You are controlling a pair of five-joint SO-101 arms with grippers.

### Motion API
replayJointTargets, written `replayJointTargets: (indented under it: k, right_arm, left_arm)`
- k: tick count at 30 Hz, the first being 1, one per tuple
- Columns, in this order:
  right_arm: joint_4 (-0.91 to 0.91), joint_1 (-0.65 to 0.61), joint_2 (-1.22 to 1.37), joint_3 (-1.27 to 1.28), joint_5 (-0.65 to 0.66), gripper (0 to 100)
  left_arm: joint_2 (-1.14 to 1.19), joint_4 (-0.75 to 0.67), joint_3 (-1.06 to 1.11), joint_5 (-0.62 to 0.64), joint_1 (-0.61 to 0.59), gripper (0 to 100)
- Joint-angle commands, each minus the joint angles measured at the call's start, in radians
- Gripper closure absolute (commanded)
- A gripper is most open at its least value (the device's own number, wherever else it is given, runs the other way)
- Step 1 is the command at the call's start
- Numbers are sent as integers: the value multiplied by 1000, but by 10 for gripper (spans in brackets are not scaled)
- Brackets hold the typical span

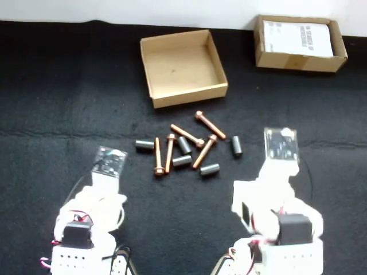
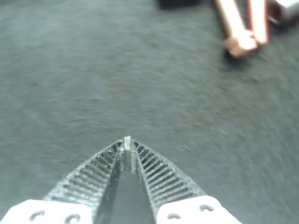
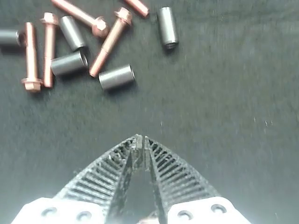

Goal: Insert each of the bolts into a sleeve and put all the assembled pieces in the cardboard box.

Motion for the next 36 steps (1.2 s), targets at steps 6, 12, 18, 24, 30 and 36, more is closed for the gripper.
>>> replayJointTargets:
  k: [6,12,18,24,30,36]
  right_arm:
    - [-36,-10,406,-199,-6,972]
    - [-222,-33,572,-199,-9,972]
    - [-335,-84,671,-199,-3,972]
    - [-384,-81,737,-199,198,972]
    - [-476,-45,791,-199,252,972]
    - [-518,7,924,-214,255,971]
  left_arm:
    - [-2,-18,-248,2,-170,925]
    - [1,74,-355,71,-186,920]
    - [159,98,-473,144,-185,920]
    - [501,100,-653,292,-180,919]
    - [691,43,-653,460,-148,919]
    - [730,-144,-533,552,-82,919]
